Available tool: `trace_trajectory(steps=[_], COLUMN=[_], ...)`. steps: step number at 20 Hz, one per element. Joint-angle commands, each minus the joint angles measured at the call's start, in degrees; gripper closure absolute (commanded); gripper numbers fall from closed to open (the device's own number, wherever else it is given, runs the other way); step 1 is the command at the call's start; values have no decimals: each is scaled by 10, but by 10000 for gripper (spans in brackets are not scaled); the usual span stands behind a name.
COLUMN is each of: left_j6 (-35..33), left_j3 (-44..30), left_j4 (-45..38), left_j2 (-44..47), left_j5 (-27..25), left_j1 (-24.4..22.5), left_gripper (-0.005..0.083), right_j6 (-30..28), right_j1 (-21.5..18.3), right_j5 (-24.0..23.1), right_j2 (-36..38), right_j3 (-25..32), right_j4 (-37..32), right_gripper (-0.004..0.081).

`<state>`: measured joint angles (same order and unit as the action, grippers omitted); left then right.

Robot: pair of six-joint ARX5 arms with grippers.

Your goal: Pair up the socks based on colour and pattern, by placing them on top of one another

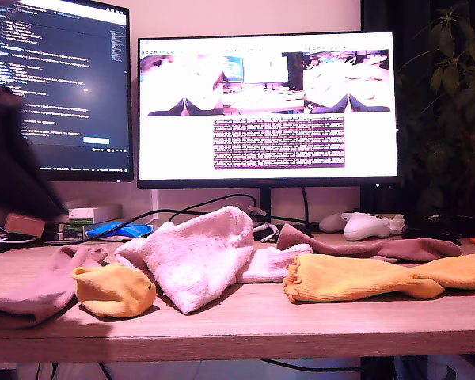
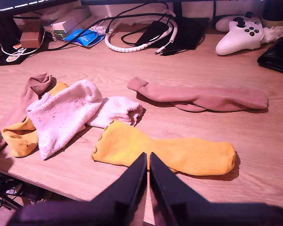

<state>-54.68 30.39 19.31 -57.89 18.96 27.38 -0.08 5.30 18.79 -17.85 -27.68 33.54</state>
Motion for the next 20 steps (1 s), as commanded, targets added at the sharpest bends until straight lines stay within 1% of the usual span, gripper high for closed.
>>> trace_trajectory(steps=[1,2,3,8,16,17,18,19,20], left_j6=[-9,-11,-14,-25,-23,-23,-23,-23,-23], left_j3=[5,5,5,5,8,8,8,8,9], left_j4=[-26,-45,-61,-132,-173,-170,-165,-163,-163], left_j2=[-28,-46,-61,-141,-232,-241,-244,-244,-240], left_j5=[1,1,-1,-2,-12,-14,-17,-23,-30], left_j1=[0,0,0,0,0,0,0,0,0], left_gripper=[477,435,427,427,441,484,582,712,807], right_j6=[0,0,0,0,0,1,1,1,1], right_j1=[0,0,0,0,0,0,0,0,0], right_j5=[2,2,2,2,4,8,17,27,39], right_j2=[-4,-4,-4,-4,-4,-4,-4,-4,-4], right_j3=[10,10,10,10,10,10,10,10,10], right_j4=[-5,-5,-5,-5,-5,-5,-5,-7,-9], right_gripper=[781,781,781,781,781,781,781,781,781])
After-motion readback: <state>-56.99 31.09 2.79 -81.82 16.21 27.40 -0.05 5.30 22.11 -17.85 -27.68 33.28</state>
